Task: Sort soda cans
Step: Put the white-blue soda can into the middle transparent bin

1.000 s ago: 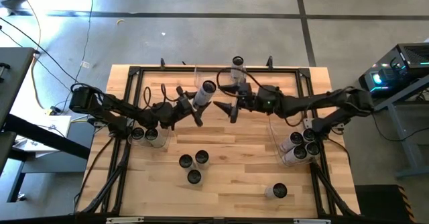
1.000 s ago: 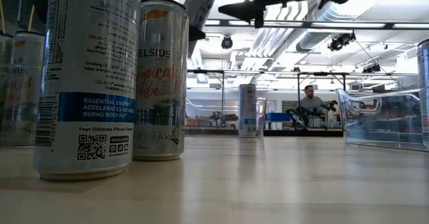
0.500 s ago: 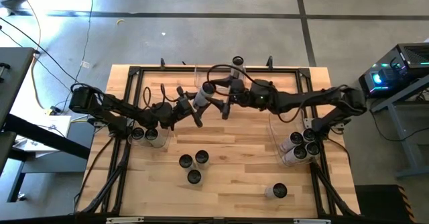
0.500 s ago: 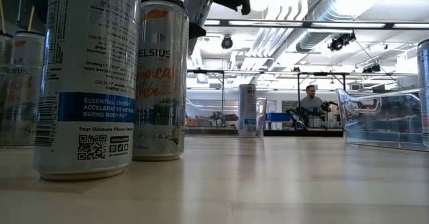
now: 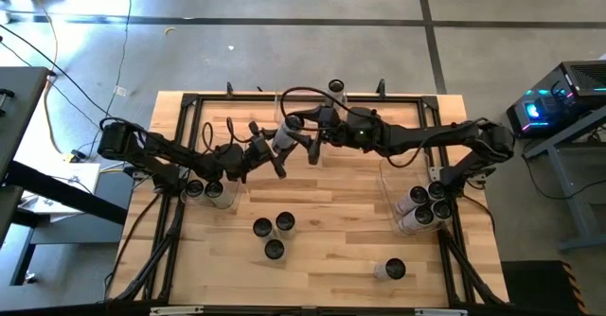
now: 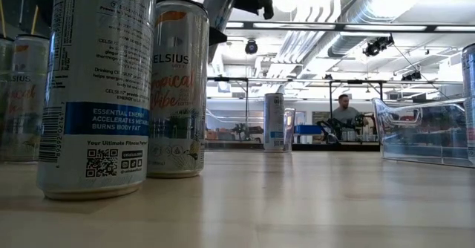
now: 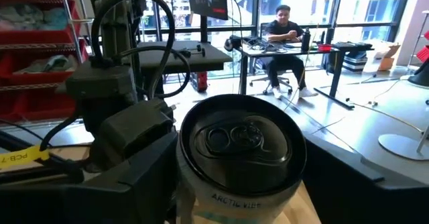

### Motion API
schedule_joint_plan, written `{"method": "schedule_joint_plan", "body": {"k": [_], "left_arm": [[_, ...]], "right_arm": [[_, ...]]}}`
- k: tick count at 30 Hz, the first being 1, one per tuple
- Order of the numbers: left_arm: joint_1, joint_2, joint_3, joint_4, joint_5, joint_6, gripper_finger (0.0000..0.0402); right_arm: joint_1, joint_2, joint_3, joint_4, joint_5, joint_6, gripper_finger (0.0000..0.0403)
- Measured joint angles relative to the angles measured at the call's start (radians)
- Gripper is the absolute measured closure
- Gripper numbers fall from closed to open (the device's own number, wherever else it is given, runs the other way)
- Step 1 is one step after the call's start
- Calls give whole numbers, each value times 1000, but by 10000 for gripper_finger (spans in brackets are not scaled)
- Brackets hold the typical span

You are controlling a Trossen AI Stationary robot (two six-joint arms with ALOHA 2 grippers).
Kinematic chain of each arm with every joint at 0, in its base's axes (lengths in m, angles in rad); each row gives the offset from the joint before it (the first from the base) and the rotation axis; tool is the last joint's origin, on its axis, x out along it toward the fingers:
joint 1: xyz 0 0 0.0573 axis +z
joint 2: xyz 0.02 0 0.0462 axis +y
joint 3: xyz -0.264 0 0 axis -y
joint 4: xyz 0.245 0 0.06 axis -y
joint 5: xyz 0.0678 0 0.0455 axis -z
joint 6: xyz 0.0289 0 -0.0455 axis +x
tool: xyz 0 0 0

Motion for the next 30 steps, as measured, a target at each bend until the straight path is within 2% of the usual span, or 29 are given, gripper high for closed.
{"method": "schedule_joint_plan", "body": {"k": [2, 5, 8, 10, 13, 15, 19, 22, 30], "left_arm": [[1, 0, 0, -3, -3, 0, 162], [9, 0, 3, -10, 11, 5, 106], [11, -11, 5, -43, 2, 5, 51], [11, -12, 3, -76, -42, 6, 32], [10, -23, 3, -98, -119, 13, 23], [9, -26, 3, -108, -151, 13, 23], [2, -27, 3, -107, -156, 13, 23], [-8, -27, 3, -117, -156, 13, 22], [-13, -27, 3, -147, -157, 4, 21]], "right_arm": [[0, 0, 0, -8, 3, -2, 153], [-5, -1, 0, -36, 24, -4, 165], [-18, -31, -3, -123, 93, -20, 165], [-40, -71, 10, -167, 162, -50, 165], [-90, -135, 8, -201, 235, -82, 165], [-136, -154, -19, -217, 246, -83, 165], [-239, -156, -89, -234, 225, -49, 165], [-300, -152, -163, -160, 199, -23, 165], [-393, -143, -290, -68, 176, 29, 165]]}}
